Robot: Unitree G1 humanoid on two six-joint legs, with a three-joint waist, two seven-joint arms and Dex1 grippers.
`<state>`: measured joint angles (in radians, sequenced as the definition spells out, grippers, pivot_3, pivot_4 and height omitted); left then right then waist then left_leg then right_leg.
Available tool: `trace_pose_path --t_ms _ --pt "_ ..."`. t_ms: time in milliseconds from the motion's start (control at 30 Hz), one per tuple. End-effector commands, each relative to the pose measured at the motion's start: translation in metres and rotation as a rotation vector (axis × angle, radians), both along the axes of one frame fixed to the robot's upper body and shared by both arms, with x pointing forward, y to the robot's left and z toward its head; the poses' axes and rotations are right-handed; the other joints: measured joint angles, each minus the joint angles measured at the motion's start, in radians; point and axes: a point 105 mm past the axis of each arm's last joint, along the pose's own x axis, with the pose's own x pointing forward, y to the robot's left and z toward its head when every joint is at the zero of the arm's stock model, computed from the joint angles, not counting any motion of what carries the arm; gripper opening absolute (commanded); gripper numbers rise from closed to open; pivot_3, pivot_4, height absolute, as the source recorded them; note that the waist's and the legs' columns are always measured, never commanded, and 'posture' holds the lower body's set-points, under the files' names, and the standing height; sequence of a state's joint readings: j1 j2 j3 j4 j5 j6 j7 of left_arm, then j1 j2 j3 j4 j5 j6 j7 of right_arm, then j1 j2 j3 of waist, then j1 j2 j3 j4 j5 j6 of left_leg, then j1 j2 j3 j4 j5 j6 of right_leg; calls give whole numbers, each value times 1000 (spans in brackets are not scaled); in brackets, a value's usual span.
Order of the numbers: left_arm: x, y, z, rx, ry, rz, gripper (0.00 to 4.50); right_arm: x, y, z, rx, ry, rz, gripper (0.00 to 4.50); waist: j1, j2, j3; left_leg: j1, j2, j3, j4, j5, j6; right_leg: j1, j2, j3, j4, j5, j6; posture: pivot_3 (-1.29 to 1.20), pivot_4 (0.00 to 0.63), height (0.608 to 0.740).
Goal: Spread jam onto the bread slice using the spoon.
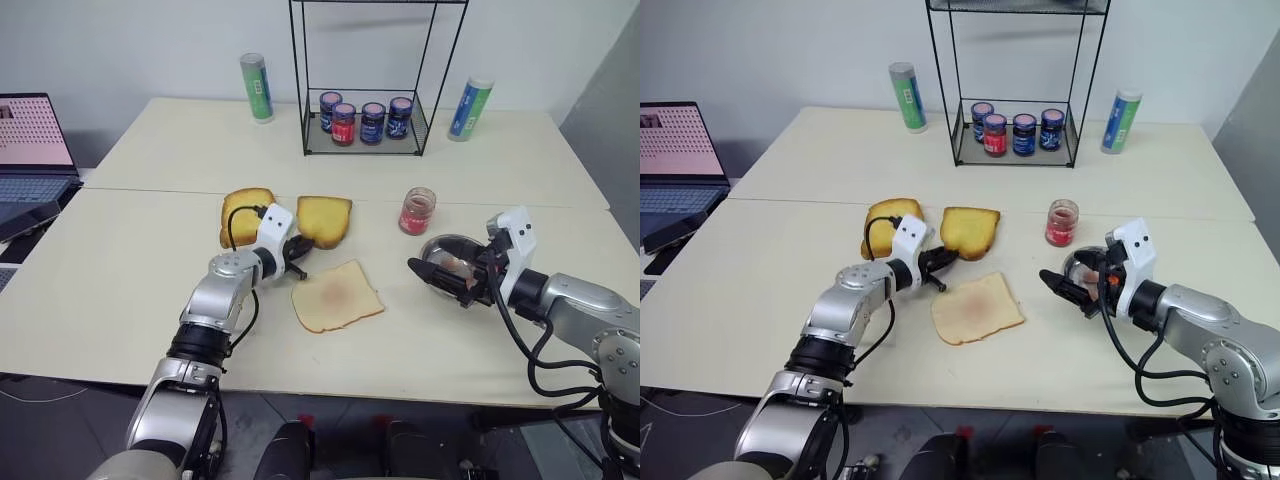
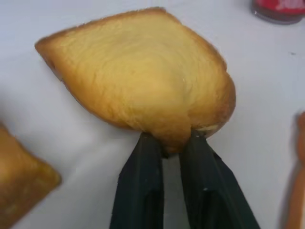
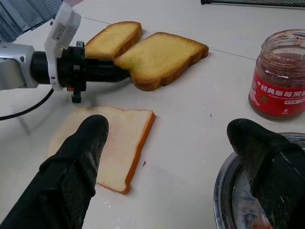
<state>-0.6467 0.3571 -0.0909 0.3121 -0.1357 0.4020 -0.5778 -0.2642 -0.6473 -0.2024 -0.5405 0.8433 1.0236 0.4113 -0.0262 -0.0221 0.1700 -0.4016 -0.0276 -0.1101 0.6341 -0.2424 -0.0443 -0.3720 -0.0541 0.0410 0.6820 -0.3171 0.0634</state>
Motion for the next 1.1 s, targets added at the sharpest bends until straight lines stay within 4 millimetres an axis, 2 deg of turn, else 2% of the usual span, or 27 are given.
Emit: trace_pose_path --t_ms 33,133,233,300,333,533,600,633,900,967,1100 --pt "-1 21 67 142 -300 14 409 -1 2 9 8 -49 6 4500 -5 -1 1 0 0 0 0 0 0 0 0 0 0 0 0 0 150 740" --pt "-2 53 82 76 -330 144 409 1 4 7 11 -45 19 4500 -15 0 1 2 2 0 -4 0 0 -2 1 3 0 0 0 0 150 740" --pt "-3 80 82 53 -337 275 409 3 6 8 13 -45 29 4500 -14 0 1 1 2 0 -4 0 0 -2 1 2 0 0 0 0 150 740" --pt "-3 94 76 4 -299 348 409 4 7 8 13 -45 35 4500 -13 -1 1 2 2 0 -3 0 0 -1 1 2 0 0 0 0 150 740" --pt "-4 99 67 -21 -250 364 409 4 8 8 14 -44 40 4500 -13 -1 1 1 1 -1 -3 0 0 -1 1 2 0 0 0 0 150 740" --pt "-3 103 27 -192 -28 364 409 9 11 9 9 -48 63 4500 -5 -1 1 1 0 0 -3 0 0 -1 0 2 0 0 0 0 150 740" --pt "-3 103 23 -252 8 351 824 9 11 10 6 -51 63 4500 -4 -1 1 1 0 0 -2 0 0 -1 0 1 0 0 0 0 150 740" --pt "-3 104 23 -260 12 350 857 9 10 10 5 -51 62 4500 -5 -1 1 1 0 0 -2 0 0 -1 0 1 0 0 0 0 150 740" --pt "-18 106 20 -217 56 339 2711 6 7 9 2 -50 47 4500 -5 -2 1 1 1 -1 -2 0 0 -2 0 1 0 0 0 0 150 740" --pt "-29 106 18 -190 92 337 2982 6 5 9 1 -50 42 4500 -6 -2 1 1 1 -1 -3 0 0 -2 0 1 0 0 0 0 150 740" --pt "-54 102 14 -133 209 320 3896 7 2 10 3 -51 29 4500 -8 -2 1 1 2 -1 -3 0 0 -2 0 2 0 0 0 0 150 740"
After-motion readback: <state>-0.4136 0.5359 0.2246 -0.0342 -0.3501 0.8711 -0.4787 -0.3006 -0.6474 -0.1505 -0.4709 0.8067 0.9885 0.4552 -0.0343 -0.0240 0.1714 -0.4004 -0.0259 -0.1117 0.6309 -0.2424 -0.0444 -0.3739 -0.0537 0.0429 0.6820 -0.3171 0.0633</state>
